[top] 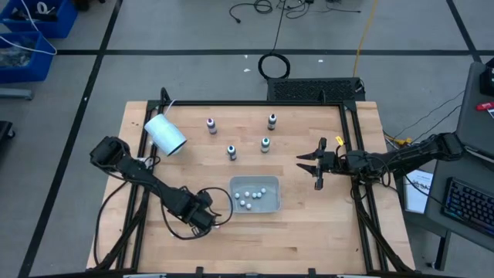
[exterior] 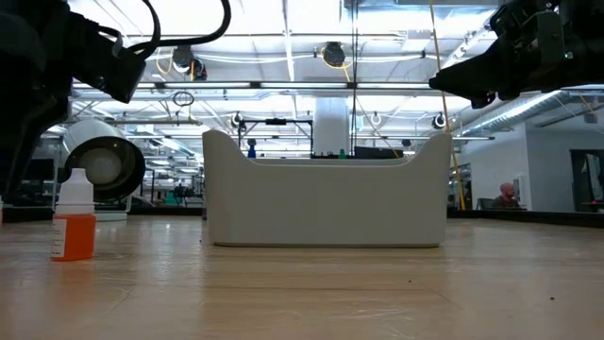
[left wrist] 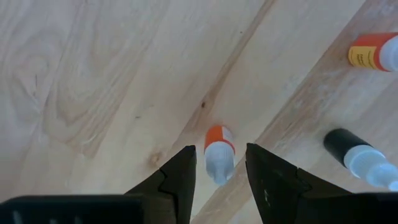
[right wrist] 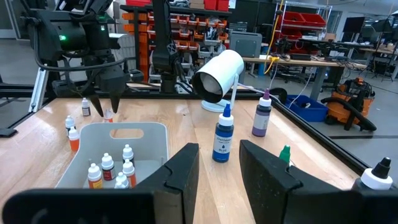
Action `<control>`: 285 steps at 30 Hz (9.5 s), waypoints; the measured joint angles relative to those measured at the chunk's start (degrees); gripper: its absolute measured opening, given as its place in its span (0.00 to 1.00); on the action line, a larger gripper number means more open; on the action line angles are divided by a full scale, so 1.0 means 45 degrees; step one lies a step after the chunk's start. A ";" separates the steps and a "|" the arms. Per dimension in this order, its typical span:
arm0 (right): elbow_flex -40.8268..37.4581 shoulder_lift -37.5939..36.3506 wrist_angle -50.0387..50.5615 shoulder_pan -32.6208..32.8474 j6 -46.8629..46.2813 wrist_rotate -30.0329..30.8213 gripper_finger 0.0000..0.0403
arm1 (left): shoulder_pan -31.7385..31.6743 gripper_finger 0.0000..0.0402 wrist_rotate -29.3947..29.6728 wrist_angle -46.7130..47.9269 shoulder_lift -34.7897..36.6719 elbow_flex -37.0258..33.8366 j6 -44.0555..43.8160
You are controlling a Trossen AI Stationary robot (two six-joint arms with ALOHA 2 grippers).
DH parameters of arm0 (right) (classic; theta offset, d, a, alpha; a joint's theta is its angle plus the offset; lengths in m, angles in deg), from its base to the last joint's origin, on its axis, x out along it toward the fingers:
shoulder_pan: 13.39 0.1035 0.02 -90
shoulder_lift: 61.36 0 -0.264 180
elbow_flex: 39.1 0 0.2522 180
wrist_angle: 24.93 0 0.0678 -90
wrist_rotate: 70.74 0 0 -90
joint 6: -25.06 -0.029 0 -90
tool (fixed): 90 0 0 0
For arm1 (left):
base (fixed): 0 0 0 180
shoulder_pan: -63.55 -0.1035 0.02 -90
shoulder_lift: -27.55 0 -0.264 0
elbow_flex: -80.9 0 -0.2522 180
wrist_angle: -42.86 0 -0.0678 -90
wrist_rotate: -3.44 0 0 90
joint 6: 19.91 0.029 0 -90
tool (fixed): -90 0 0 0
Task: Pick & Place food coloring
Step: Put the orange food coloring bottle into the bin
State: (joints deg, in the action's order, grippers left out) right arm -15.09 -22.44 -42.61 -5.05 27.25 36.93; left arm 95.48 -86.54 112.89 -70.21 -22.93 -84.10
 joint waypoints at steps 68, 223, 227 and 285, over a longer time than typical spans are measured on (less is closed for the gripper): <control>0.0000 -0.0002 -0.0002 0.0000 -0.0003 0.0005 0.26 | -0.0243 0.34 -0.0526 -0.1416 -0.0140 -0.0321 0.1062; -0.0005 0.0000 0.0000 0.0000 0.0012 0.0005 0.26 | -0.0541 0.46 0.0973 -0.0475 -0.0188 0.3438 0.7653; -0.0005 0.0000 -0.0038 0.0000 0.0007 0.0005 0.26 | 0.0072 0.45 0.1080 -0.2139 -0.0368 0.2724 0.7638; -0.0005 0.0054 -0.0194 0.0005 -0.0008 -0.0325 0.26 | -0.0102 0.46 0.0541 -0.3534 -0.1812 0.1875 0.7109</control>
State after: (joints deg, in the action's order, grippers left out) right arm -15.12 -22.19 -43.48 -5.03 27.21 35.47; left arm 95.02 -84.10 96.98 -78.36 -14.49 -52.11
